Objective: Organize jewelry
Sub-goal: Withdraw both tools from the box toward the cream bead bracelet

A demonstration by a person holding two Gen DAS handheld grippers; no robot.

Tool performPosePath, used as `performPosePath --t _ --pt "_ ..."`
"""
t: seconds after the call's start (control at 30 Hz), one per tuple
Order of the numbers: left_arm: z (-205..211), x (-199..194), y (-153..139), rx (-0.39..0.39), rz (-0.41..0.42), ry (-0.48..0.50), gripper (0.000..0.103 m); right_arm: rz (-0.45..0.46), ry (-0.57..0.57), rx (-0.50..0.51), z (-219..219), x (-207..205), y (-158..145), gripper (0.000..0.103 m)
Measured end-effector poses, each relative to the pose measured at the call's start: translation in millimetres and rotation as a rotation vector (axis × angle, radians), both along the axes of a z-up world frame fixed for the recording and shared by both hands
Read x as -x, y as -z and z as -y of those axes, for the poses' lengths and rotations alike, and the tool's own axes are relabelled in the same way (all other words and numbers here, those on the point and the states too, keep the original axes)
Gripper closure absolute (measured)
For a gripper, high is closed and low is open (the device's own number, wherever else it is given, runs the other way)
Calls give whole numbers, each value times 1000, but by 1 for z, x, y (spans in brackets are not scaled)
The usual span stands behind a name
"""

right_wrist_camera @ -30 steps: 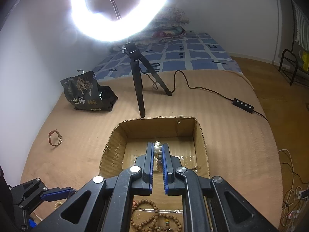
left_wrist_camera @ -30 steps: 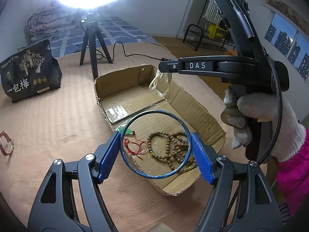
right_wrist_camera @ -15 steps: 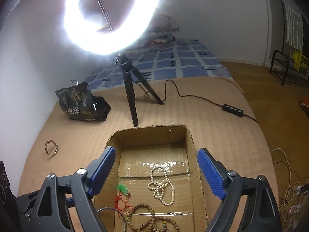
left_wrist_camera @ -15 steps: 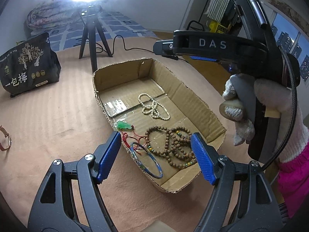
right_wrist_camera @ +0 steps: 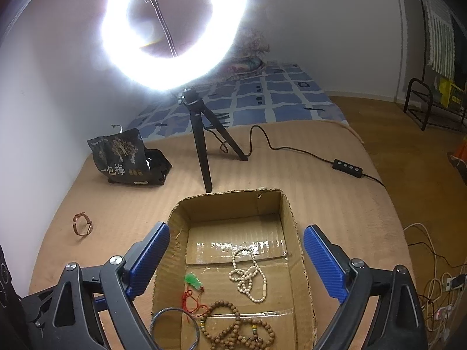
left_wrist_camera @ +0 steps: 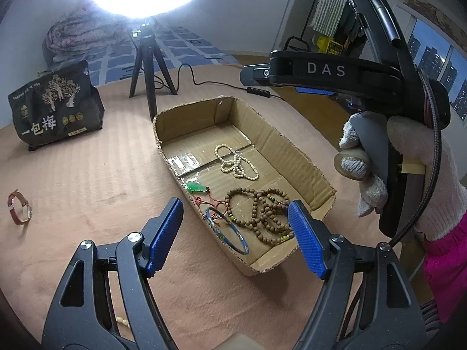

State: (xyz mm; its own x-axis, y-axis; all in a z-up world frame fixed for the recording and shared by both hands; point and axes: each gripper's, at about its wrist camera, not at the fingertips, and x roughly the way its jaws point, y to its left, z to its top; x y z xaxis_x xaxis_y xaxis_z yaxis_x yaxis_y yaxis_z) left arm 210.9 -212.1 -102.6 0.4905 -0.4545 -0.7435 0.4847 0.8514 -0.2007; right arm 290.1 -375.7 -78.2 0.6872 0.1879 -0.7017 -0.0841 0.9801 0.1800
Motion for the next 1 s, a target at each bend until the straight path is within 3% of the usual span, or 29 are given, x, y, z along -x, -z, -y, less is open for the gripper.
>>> performPosePath --t 0.6,0.8,1.0 --pt "-57 48 -36 -2 70 -80 26 57 11 51 -35 50 -46 0" --pt "-90 62 -36 -17 66 -122 26 84 1 63 -49 74 -53 0" --pt "-133 79 -26 -84 89 -175 26 145 -7 48 -69 100 -56 0"
